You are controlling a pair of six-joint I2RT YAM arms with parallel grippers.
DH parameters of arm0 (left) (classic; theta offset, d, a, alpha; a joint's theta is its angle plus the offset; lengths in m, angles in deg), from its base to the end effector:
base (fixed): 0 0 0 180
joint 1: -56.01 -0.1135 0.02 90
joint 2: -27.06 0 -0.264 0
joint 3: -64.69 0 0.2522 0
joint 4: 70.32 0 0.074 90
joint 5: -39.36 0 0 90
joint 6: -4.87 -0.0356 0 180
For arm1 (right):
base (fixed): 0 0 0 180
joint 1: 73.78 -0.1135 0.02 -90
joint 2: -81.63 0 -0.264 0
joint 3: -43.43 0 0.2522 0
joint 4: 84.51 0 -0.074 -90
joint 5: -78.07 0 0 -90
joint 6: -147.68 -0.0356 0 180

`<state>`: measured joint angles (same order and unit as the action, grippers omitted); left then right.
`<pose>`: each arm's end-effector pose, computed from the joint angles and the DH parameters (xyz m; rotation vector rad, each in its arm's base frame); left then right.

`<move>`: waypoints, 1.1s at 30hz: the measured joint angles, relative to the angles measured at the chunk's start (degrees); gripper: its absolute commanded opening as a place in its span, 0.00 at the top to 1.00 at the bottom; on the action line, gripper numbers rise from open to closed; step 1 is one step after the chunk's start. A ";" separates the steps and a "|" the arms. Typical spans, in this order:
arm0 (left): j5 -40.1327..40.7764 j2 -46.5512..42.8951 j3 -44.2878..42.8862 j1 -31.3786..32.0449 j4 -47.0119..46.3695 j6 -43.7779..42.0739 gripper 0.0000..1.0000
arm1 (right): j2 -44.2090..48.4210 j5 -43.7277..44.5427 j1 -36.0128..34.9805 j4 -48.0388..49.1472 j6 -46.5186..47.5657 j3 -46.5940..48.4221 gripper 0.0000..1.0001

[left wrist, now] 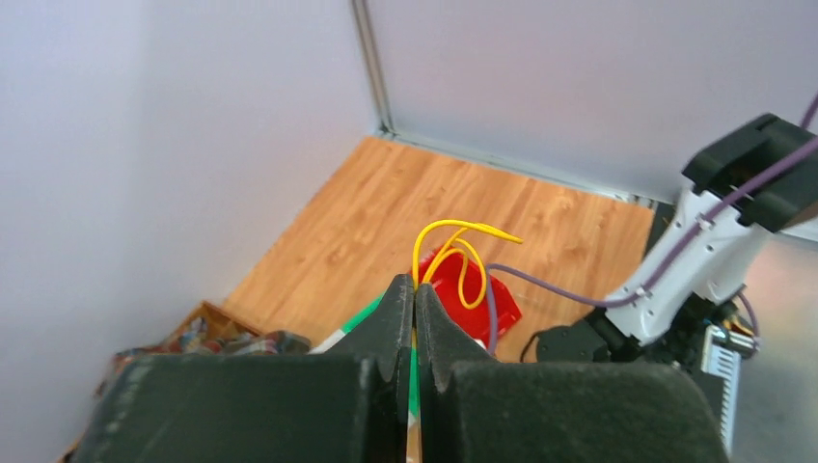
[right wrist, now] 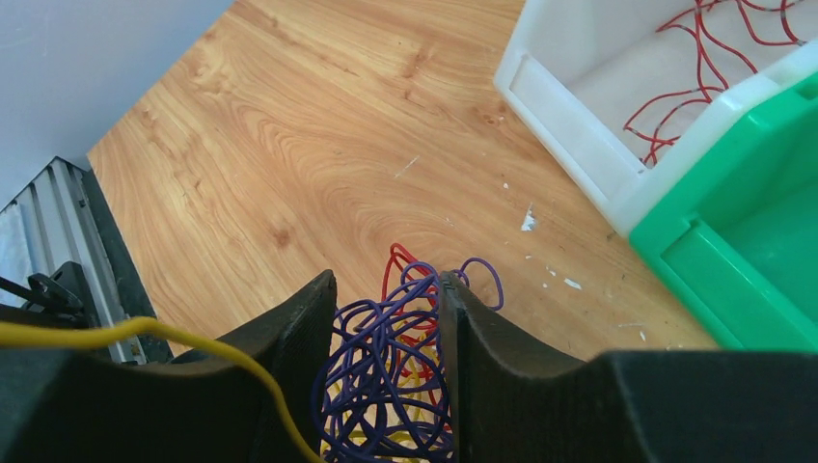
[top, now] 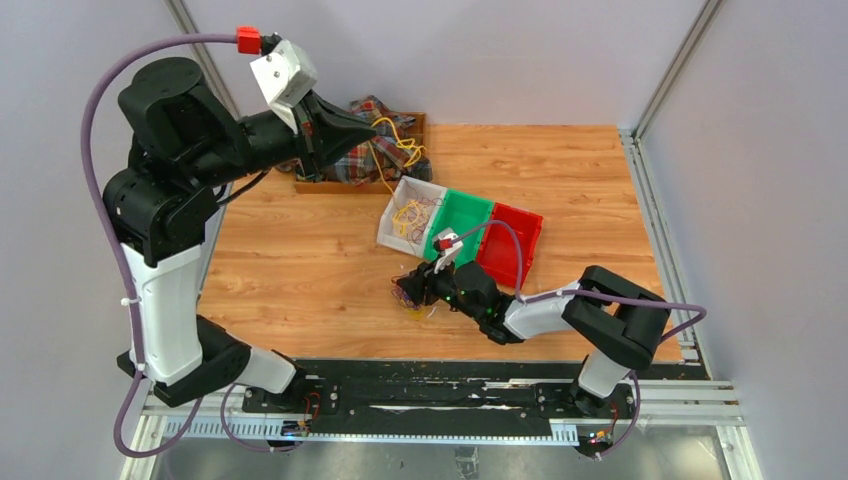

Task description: Untangle the cables

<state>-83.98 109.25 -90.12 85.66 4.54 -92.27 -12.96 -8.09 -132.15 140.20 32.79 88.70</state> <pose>0.1321 -0.0977 0.6117 0.9383 1.3674 -0.7671 0.1671 0.2667 0.1766 -0.4545 1.7001 1.0340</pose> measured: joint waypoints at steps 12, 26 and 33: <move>19.32 -7.69 9.66 0.00 -23.52 -4.57 1.00 | -1.97 2.01 0.00 -1.84 -2.19 -0.07 0.89; 31.82 -11.02 12.98 0.00 -44.17 -11.45 1.00 | -1.16 2.16 0.00 -5.27 -2.27 -0.07 0.35; 26.56 -15.82 27.58 0.00 -39.30 -7.82 1.00 | 10.34 0.50 0.00 -10.73 -0.85 -0.04 0.24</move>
<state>-57.43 93.43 -62.54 85.66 -34.75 -100.10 -2.62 -7.59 -132.15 129.47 31.94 88.66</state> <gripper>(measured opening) 0.011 0.738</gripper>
